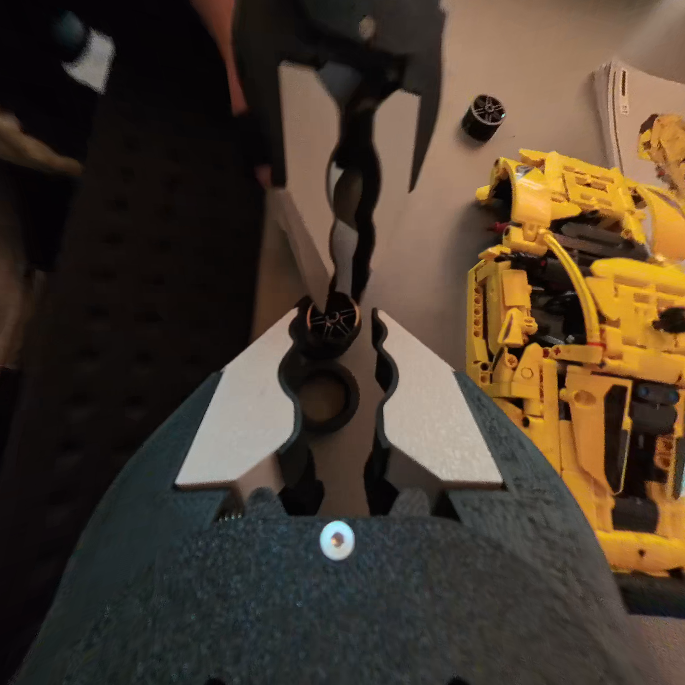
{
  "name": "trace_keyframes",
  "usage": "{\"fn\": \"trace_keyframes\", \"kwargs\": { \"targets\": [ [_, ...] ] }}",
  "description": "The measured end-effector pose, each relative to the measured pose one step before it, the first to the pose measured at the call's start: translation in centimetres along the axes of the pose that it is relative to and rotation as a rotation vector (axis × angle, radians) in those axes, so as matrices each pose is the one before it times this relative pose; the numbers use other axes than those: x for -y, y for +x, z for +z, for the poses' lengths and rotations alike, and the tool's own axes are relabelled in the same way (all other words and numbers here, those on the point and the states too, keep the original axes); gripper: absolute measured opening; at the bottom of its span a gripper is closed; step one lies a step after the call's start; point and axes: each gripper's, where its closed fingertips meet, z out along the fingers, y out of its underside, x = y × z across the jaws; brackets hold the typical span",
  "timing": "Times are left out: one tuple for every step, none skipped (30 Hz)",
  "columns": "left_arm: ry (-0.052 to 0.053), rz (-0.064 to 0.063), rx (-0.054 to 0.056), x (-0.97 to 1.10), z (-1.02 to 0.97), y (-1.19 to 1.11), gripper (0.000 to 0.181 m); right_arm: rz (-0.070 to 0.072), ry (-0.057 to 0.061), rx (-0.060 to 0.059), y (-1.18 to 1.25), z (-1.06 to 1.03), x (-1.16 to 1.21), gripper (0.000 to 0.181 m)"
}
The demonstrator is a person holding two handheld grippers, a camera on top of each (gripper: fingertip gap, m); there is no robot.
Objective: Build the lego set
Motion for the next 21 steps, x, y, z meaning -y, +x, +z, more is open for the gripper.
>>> {"fn": "trace_keyframes", "kwargs": {
  "targets": [
    [-0.0009, 0.0176, 0.007, -0.021, 0.007, 0.035, 0.02, 0.0643, 0.0272, 0.0193, 0.381, -0.3, 0.296, 0.034],
    [-0.0014, 0.0206, 0.0072, -0.011, -0.006, 0.036, 0.02, 0.0638, 0.0086, 0.0289, 0.324, 0.006, 0.006, 0.034],
    [-0.0007, 0.0208, 0.0065, -0.018, 0.0, 0.04, 0.02, 0.0553, -0.0113, 0.0445, 0.011, 0.229, -0.192, 0.034],
    [0.0008, 0.0186, 0.0047, -0.022, 0.005, 0.046, 0.02, 0.0399, -0.0172, 0.0458, -0.189, 0.341, -0.316, 0.031],
    [-0.0009, 0.0154, 0.003, -0.036, -0.002, 0.04, 0.02, 0.0159, -0.0272, 0.0198, -0.054, 0.395, -0.554, 0.022],
    [-0.0041, 0.0096, 0.0011, -0.078, -0.029, 0.047, 0.019, -0.0161, -0.024, 0.0073, -0.169, 0.312, -0.462, 0.02],
    [-0.0052, 0.0085, -0.0025, -0.104, -0.006, 0.089, 0.018, -0.018, 0.0082, -0.0172, -0.019, -0.043, 0.092, 0.017],
    [-0.0039, 0.0113, -0.0001, -0.091, 0.026, 0.082, 0.018, -0.027, -0.0098, -0.0166, -0.094, -0.015, -0.109, 0.016],
    [-0.0076, 0.0106, 0.0, -0.132, 0.068, 0.095, 0.018, -0.0236, -0.0198, -0.0188, -0.125, 0.035, -0.144, 0.016],
    [-0.0053, 0.0107, 0.0033, -0.098, 0.047, 0.046, 0.018, -0.019, -0.0173, -0.0275, -0.033, 0.037, -0.033, 0.016],
    [-0.0012, 0.0071, 0.0023, -0.048, 0.026, 0.012, 0.018, -0.0202, -0.0169, -0.0266, 0.03, 0.013, -0.02, 0.015],
    [-0.0016, -0.001, -0.0004, -0.049, 0.03, -0.016, 0.018, -0.0041, -0.0131, -0.0109, 0.026, 0.089, -0.06, 0.015],
    [-0.0027, -0.0103, -0.0053, -0.05, 0.025, -0.004, 0.018, 0.0153, -0.0084, 0.0044, -0.006, 0.062, -0.035, 0.016],
    [-0.0032, -0.0148, -0.0079, -0.049, 0.02, -0.018, 0.018, 0.0116, 0.0003, 0.0088, -0.018, 0.071, -0.035, 0.016],
    [-0.0002, -0.0106, -0.0074, -0.049, 0.027, -0.015, 0.018, 0.0065, 0.0051, 0.0086, 0.023, 0.062, -0.016, 0.016],
    [-0.0012, -0.0097, -0.0029, -0.029, 0.003, -0.007, 0.018, 0.001, 0.01, 0.0024, 0.01, 0.037, 0.025, 0.015],
    [-0.0021, -0.0056, 0.001, 0.0, -0.003, -0.003, 0.018, 0.0052, 0.0123, -0.0009, 0.036, -0.003, 0.025, 0.016],
    [0.0007, 0.0102, 0.0048, 0.004, -0.003, 0.005, 0.018, 0.0115, 0.0079, 0.0045, 0.017, -0.052, 0.042, 0.016],
    [0.0025, 0.0148, 0.0065, 0.029, -0.022, 0.017, 0.018, 0.0118, 0.0073, 0.0162, -0.043, -0.124, 0.047, 0.016],
    [-0.001, 0.0086, 0.004, 0.014, -0.016, 0.01, 0.018, 0.0136, 0.0101, 0.016, 0.04, -0.278, 0.062, 0.016],
    [-0.0025, 0.0048, 0.0009, -0.004, -0.011, 0.006, 0.018, 0.0111, 0.0216, -0.0024, 0.381, -0.4, 0.187, 0.029]
  ]
}}
